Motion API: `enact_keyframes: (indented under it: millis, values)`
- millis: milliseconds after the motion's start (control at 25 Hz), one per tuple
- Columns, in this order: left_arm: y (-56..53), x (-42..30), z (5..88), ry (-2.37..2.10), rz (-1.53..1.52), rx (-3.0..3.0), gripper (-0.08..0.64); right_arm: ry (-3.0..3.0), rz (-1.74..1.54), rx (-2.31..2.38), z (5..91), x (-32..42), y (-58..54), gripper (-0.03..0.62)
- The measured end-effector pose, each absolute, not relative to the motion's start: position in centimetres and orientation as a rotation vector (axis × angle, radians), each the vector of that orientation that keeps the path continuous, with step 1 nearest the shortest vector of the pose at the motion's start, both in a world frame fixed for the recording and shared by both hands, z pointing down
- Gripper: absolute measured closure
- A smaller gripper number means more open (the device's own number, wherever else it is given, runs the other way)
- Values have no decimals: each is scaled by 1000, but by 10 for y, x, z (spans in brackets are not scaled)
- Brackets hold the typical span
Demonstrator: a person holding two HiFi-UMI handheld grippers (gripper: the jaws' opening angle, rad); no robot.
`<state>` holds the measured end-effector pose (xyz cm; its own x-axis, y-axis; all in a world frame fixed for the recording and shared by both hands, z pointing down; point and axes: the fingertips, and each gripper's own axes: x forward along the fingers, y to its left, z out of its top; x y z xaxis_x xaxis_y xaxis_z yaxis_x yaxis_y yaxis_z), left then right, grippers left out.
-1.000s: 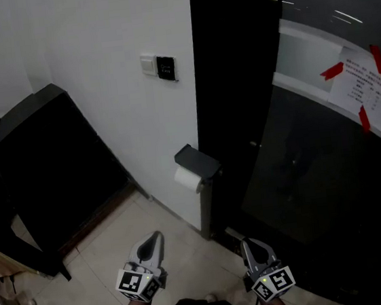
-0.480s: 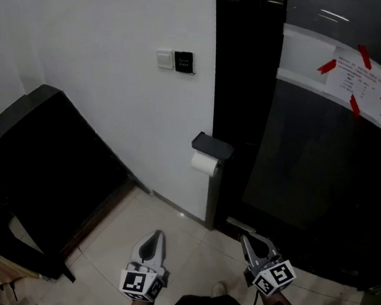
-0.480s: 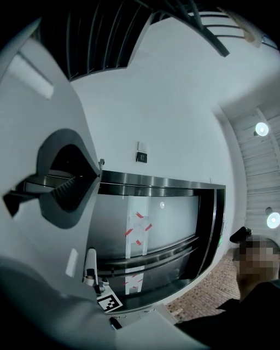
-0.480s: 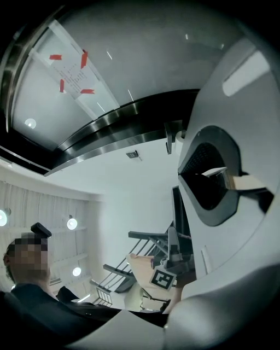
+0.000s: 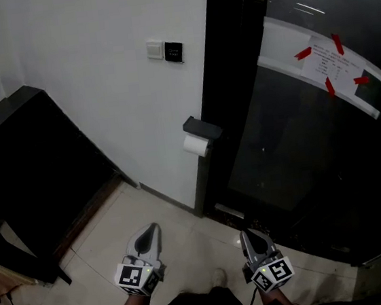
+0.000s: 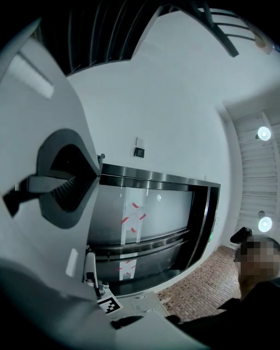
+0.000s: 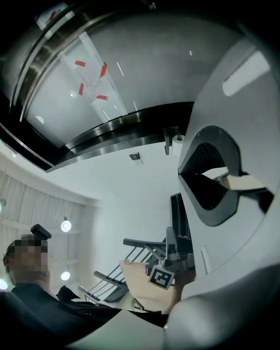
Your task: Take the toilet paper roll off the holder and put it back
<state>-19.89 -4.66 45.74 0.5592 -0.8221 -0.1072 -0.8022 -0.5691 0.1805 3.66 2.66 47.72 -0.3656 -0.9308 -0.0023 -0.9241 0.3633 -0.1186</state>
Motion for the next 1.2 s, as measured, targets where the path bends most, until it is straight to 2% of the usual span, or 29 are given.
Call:
enact_keyframes:
  millis: [480, 1200]
  values:
    - [-3, -209, 458, -1492, -246, 2654, 558, 2565, -138, -1648, 471, 26, 41, 578]
    - [21, -170, 463, -1524, -207, 2622, 558, 2653, -147, -1538, 473, 48, 41, 580]
